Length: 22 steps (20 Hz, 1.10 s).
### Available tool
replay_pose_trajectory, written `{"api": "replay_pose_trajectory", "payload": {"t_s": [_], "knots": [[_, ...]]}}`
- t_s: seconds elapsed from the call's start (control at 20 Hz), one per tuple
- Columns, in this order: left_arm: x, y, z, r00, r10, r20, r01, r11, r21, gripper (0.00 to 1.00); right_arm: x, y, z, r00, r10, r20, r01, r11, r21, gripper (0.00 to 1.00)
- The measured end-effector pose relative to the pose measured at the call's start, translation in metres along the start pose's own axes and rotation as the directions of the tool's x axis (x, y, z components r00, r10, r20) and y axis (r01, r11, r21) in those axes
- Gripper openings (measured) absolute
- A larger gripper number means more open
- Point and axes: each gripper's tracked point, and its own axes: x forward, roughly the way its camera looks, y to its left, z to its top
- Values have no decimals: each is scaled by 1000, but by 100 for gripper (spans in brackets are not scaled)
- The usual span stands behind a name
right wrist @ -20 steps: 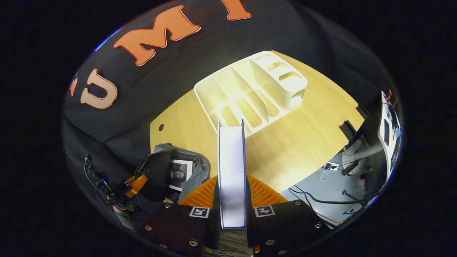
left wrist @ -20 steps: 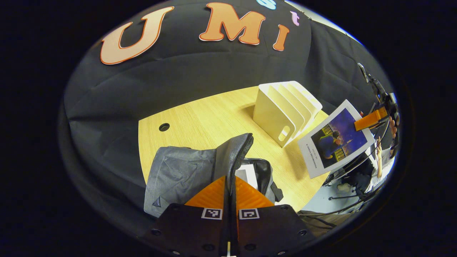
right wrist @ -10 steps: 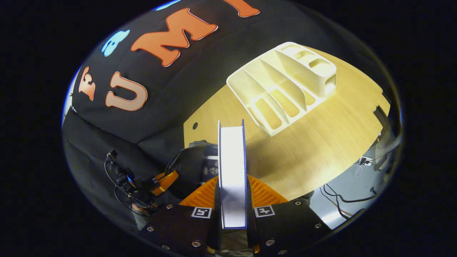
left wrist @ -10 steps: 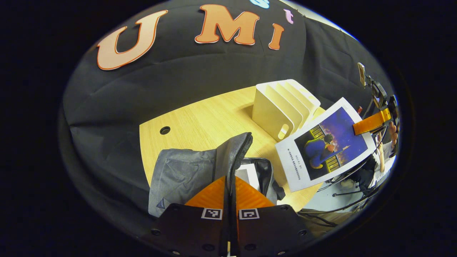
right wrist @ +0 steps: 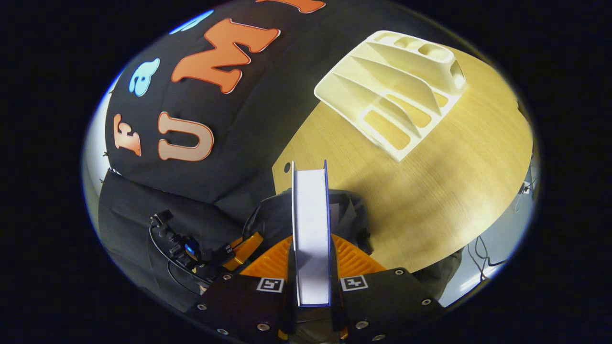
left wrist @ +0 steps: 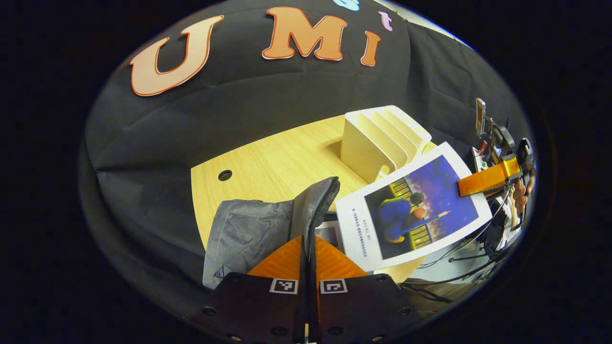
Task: Open the schoolbag, grab two books from the bookshelf and put them into the schoolbag.
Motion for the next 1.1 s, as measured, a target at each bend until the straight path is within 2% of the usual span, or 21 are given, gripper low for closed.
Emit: {"api": "replay_pose_trajectory", "payload": {"t_s": [0.15, 0.3, 0.45, 0.85, 1.1], "knots": [[-1, -2, 2, 1000, 1, 0, -1, 1000, 5, 3, 25, 4, -15, 999, 40, -15, -40, 998, 44, 28], [-1, -2, 3, 1000, 2, -1, -2, 1000, 10, 3, 50, 1, -25, 999, 45, -28, -43, 995, 86, 28], [-1, -4, 4, 1000, 4, -1, -4, 1000, 18, 3, 73, -6, -33, 999, 15, -42, -13, 998, 65, 29], [-1, -22, 13, 1000, -22, 0, 22, 998, 62, 3, 124, 12, -39, 997, 82, -5, -80, 988, 135, 28], [1, -41, 16, 999, -47, -7, 48, 995, 92, 3, 142, 14, -51, 996, 82, -24, -79, 990, 114, 28]]}}
